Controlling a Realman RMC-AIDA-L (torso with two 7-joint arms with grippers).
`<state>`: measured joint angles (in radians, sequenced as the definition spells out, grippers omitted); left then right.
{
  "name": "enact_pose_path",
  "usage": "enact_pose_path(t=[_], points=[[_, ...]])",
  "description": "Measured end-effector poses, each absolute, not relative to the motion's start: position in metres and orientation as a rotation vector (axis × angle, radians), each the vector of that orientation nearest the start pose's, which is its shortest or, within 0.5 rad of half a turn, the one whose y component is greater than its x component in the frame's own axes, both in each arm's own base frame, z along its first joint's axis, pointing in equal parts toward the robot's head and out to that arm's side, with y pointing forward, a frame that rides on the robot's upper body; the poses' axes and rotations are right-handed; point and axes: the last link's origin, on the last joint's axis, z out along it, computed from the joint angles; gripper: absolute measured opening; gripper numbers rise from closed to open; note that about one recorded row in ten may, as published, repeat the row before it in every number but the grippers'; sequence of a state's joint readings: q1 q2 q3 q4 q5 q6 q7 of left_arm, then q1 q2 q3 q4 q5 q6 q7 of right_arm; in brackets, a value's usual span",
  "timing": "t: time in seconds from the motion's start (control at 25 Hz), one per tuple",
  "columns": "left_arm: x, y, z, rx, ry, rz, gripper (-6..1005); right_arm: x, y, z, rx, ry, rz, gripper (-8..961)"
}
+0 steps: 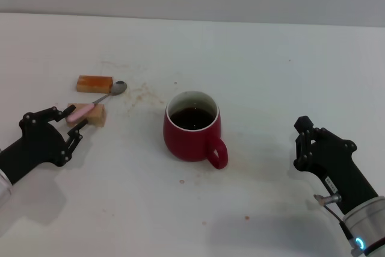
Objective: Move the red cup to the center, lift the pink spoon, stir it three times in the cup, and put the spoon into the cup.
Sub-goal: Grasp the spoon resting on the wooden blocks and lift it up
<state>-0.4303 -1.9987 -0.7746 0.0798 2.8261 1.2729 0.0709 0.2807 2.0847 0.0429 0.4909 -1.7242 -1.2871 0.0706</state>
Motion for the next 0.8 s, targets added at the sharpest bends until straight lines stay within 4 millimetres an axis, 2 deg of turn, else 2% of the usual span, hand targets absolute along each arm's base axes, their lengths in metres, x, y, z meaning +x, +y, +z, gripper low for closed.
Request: enact_pose_path(t=[0.8], points=[[-0.3606,0.2916,-0.0248,-2.131,0.049,-0.247,176,0.2905,0.2314,-0.1018,-1.788,0.774,0.874,0]])
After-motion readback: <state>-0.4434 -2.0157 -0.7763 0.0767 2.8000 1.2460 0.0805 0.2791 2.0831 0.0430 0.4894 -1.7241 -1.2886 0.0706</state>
